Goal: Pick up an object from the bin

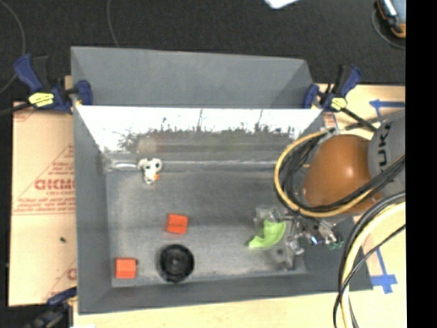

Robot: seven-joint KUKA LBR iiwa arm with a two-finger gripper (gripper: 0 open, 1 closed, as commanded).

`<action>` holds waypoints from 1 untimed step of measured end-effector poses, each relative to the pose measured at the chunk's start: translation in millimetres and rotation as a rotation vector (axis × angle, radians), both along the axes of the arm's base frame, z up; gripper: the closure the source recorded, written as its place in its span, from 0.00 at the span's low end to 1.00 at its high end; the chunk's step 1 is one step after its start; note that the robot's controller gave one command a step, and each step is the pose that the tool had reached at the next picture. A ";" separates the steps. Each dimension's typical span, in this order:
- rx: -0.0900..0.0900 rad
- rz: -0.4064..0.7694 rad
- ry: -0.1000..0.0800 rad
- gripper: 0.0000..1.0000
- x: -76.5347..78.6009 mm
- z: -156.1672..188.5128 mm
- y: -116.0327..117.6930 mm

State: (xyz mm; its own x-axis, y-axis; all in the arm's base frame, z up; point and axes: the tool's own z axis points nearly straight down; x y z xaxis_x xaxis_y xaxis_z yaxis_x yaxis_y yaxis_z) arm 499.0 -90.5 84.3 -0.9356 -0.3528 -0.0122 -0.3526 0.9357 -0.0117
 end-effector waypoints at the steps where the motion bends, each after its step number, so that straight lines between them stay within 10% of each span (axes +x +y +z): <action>1: 0.002 -0.145 -0.005 1.00 -4.7 -13.4 4.5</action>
Offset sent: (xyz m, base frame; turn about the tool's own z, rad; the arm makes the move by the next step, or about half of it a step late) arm 0.0000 0.0000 0.0000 0.0000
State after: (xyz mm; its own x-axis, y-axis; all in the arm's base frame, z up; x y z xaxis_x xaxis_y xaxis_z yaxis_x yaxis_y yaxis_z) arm 494.4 -86.0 70.9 -0.9766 -0.2142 -0.0178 -0.2140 0.9768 -0.0109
